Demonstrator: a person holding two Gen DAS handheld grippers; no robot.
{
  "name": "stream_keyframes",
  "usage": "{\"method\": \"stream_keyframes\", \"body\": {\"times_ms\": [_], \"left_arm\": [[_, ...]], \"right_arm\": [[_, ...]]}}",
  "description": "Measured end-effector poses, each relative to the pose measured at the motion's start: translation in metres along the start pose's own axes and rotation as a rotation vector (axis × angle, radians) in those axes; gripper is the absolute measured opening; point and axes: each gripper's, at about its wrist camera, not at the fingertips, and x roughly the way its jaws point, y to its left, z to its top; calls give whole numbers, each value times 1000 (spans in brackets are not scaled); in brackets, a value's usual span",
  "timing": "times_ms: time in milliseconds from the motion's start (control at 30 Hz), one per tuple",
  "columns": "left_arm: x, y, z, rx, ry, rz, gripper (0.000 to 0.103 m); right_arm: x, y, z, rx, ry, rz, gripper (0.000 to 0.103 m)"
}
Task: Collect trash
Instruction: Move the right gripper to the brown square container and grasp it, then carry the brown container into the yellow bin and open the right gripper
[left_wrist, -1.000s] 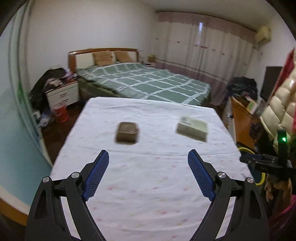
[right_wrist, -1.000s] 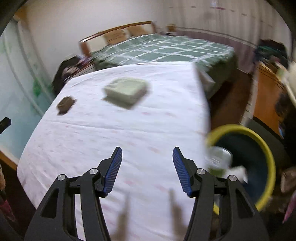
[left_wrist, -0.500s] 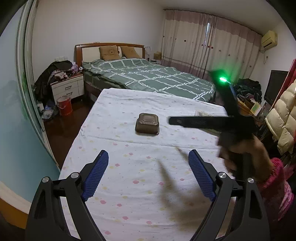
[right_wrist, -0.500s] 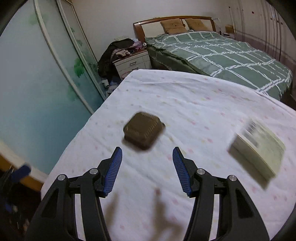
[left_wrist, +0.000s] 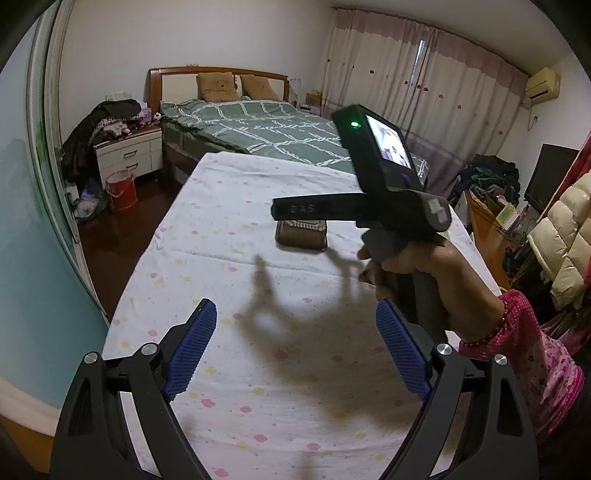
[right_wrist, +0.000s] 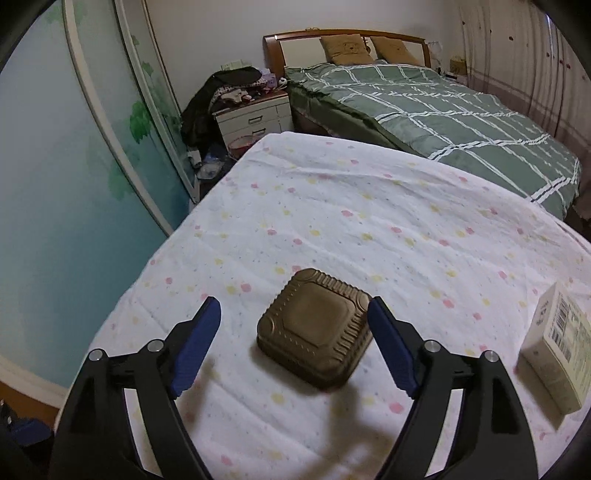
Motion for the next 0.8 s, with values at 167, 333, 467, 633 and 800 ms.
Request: {"method": "stream_keyframes", "body": {"times_ms": [167, 333, 467, 633, 800], "left_arm": [[3, 0, -2, 0, 6, -9, 87], [3, 0, -4, -9, 11, -14, 87], [4, -2, -5, -7, 15, -18, 87], [3, -6, -4, -3, 20, -27, 87], [3, -5, -4, 2, 21, -35, 87]], "right_arm": [[11, 7, -1, -34, -2, -94, 78], [22, -1, 1, 18, 11, -141, 78], [27, 1, -1, 17, 19, -144, 71], [26, 1, -4, 20, 29, -158, 68], [6, -8, -15, 39, 27, -135, 68]]}}
